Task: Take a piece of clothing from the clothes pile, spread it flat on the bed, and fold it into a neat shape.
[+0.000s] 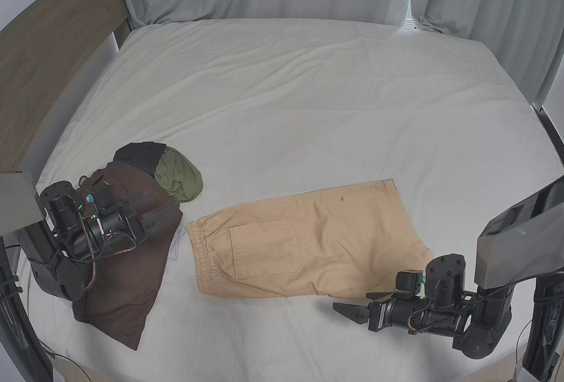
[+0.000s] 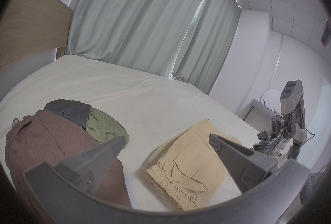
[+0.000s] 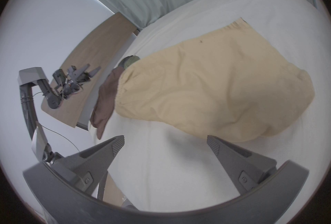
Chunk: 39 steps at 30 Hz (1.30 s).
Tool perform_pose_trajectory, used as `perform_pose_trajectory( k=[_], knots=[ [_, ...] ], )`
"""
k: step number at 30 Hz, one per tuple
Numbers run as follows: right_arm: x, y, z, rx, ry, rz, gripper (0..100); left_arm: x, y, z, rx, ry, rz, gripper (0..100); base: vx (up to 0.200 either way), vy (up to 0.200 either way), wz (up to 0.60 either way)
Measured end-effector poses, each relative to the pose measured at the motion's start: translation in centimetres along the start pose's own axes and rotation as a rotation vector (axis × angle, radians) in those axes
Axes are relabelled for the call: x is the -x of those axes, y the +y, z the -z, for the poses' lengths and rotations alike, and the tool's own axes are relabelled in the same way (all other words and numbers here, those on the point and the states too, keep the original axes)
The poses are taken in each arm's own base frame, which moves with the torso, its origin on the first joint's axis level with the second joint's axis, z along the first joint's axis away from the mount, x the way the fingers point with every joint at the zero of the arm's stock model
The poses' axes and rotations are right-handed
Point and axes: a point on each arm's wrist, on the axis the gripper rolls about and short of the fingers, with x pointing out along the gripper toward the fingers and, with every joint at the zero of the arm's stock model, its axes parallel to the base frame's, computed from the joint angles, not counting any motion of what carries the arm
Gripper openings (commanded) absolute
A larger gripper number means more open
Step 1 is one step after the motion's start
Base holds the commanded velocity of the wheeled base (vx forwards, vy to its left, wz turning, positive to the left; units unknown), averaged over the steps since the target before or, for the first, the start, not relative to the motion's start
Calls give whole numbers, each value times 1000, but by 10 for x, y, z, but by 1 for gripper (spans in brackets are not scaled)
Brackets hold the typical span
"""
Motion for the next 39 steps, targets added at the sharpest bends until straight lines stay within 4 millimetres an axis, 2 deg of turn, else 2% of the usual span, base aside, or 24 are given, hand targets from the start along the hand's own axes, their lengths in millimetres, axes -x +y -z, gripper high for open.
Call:
perform_pose_trajectory(
  k=[9,17,23,30,39],
  knots=[
    [-9,13,-22,1,-98,-71,100,1,-2,2,5,9,8,100,0,0,0],
    [-12,19,-54,-72,-227,-123,100,2,-4,4,11,19,17,100,0,0,0],
    [3,16,-81,-118,-308,-183,100,3,-8,5,14,25,29,100,0,0,0],
    [29,0,-110,-93,-390,-229,100,3,-14,6,19,35,41,100,0,0,0],
    [46,-5,-123,-80,-453,-219,100,5,-19,11,38,58,53,100,0,0,0]
  ],
)
